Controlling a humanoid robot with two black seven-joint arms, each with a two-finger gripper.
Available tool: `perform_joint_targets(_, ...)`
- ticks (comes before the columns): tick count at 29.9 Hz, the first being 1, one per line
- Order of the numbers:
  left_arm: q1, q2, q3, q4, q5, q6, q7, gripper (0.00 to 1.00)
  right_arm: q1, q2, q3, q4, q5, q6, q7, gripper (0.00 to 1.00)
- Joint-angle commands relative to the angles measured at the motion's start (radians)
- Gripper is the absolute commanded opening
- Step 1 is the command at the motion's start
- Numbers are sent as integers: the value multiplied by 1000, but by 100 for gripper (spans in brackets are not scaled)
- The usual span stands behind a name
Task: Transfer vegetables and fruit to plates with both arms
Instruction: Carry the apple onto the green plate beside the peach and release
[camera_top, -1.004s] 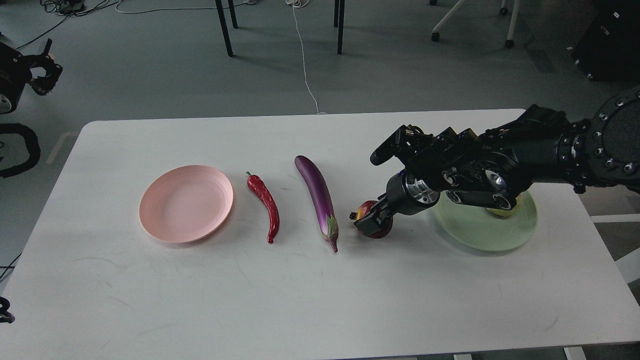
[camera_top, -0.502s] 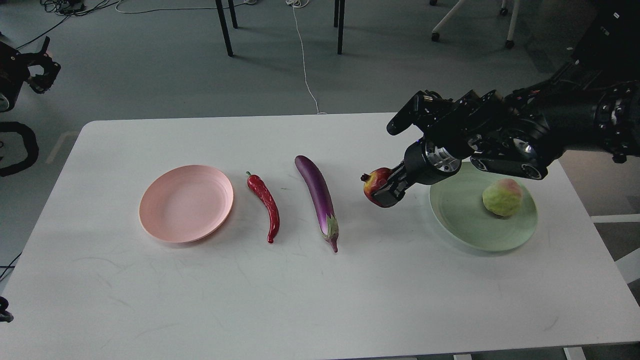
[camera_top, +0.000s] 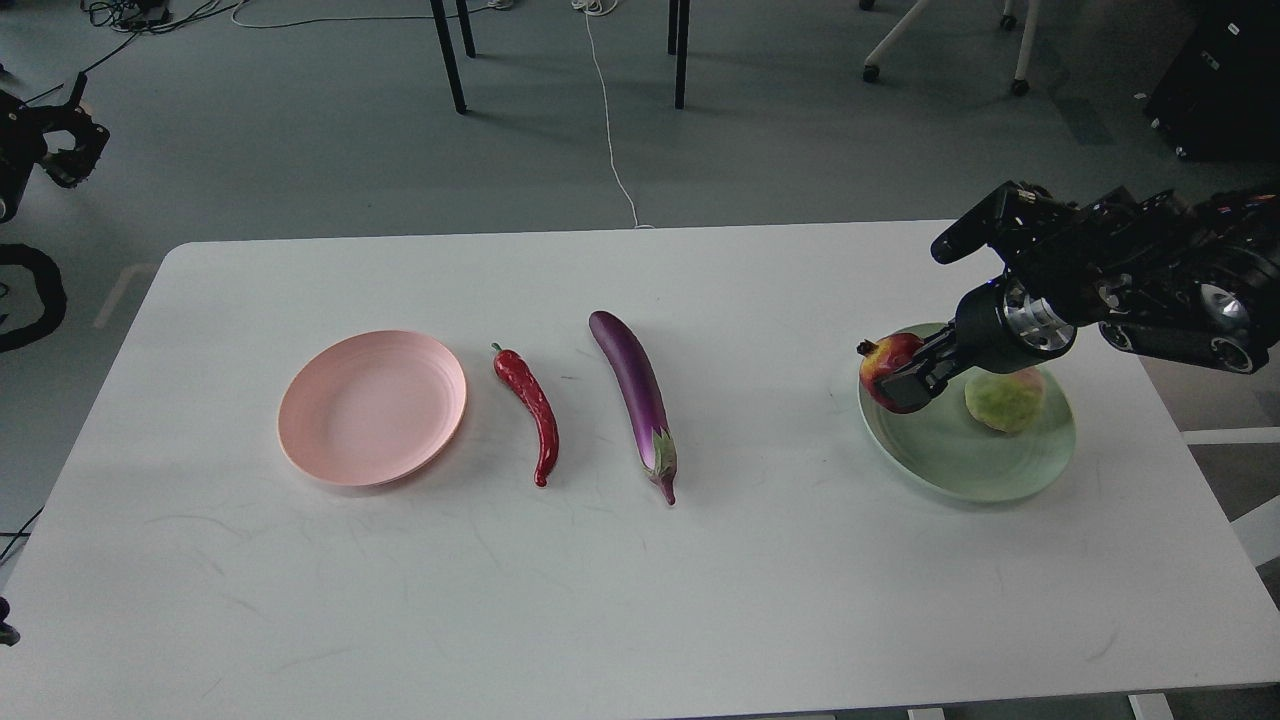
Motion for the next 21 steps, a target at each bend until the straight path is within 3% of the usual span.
perform_joint_targets(1, -1, 1, 0, 0, 0, 0, 1, 98, -31, -16, 0, -5, -6, 0, -2, 56)
perform_joint_targets(5, -1, 1, 0, 0, 1, 0, 2, 98, -49, -33, -1, -9, -23, -2, -4, 61)
perform_joint_targets(9, -1, 1, -2, 0, 0, 0, 1, 98, -69, -33, 14, -22, -23, -13, -18, 84)
perform_joint_targets(12, -3, 1, -2, 0, 0, 0, 1, 98, -69, -36, 15, -20, -21, -13, -19, 93)
perform_joint_targets(21, -3, 2, 0, 0, 0, 0, 1, 98, -30, -122, 46, 0, -21, -11, -19, 97)
